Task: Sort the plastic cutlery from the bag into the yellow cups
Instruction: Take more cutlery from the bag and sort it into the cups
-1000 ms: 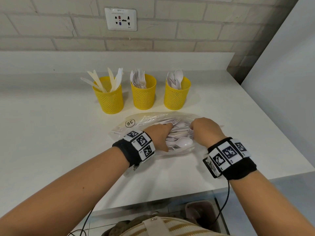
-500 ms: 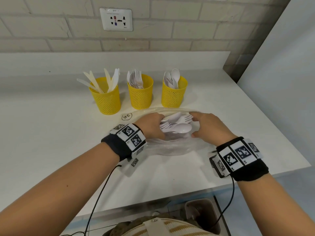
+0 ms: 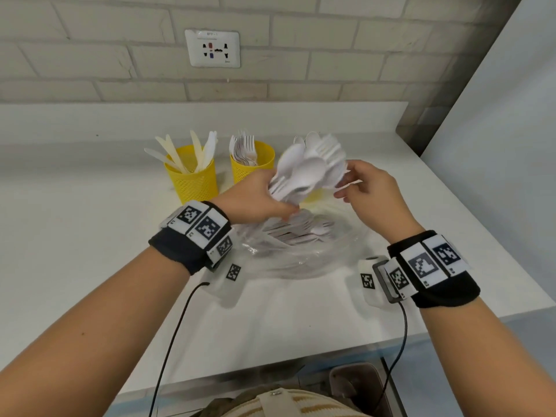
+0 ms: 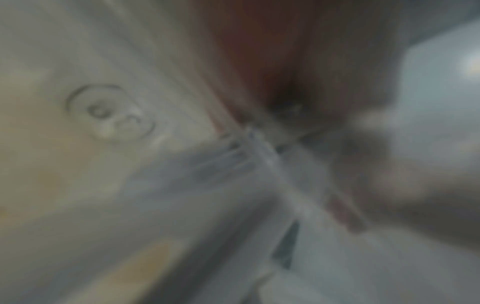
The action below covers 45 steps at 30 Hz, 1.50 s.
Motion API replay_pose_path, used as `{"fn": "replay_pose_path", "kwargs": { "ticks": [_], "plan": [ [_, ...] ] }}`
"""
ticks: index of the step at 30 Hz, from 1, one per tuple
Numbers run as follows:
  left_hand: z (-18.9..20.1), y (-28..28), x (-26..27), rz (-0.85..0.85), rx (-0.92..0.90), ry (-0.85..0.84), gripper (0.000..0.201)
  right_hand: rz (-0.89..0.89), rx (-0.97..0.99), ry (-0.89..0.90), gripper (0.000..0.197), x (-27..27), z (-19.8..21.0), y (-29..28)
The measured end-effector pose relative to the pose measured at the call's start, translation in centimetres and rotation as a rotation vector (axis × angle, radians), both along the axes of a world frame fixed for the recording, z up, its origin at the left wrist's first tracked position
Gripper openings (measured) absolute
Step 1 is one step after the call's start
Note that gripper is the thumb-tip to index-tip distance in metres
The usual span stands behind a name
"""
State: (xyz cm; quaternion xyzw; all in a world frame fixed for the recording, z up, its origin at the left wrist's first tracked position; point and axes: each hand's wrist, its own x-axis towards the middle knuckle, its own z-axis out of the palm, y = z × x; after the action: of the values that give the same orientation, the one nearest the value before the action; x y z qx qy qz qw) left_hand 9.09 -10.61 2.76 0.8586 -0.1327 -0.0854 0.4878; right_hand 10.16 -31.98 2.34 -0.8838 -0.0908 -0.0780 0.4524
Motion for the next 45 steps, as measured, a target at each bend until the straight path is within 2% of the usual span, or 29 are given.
{"fn": "replay_pose_path", "kwargs": {
  "ticks": [6,10,16,20,24,30,35,39,45],
  "plan": [
    [1.8,0.8,1.0,0.066,-0.417,0.058,0.016,0.052,0.363,0.037,0.025,1.6,2.8,3.6],
    [1.4,0.8,1.4,0.066,-0.520,0.085,0.016,0.171,0.492,0.103,0.043,2.4,4.9,6.0],
    [0.9,1.3,1.4,0.031,-0.576,0.116,0.016,0.340,0.611,0.158,0.032,3.2,5.3,8.6],
    [0.5,2.2,1.4,0.035,-0.603,0.134,0.020,0.358,0.699,0.179,0.033,3.7,5.2,9.4],
    [0.0,2.7,1.6,0.043,-0.619,0.147,0.033,0.354,0.748,0.179,0.019,4.2,5.1,10.2],
    [-0.6,3.2,1.7,0.074,-0.617,0.149,0.011,0.328,0.863,0.173,0.013,5.2,5.6,10.8],
    [-0.9,3.5,1.8,0.081,-0.642,0.145,0.012,0.416,0.776,0.184,0.033,5.6,5.8,11.8],
    [-0.9,4.5,1.6,0.114,-0.582,0.126,0.010,0.354,0.874,0.153,0.009,6.6,7.1,11.7],
    [-1.5,5.4,1.6,0.173,-0.578,0.072,0.010,0.357,0.997,0.097,0.007,7.8,8.7,11.3]
  ]
}}
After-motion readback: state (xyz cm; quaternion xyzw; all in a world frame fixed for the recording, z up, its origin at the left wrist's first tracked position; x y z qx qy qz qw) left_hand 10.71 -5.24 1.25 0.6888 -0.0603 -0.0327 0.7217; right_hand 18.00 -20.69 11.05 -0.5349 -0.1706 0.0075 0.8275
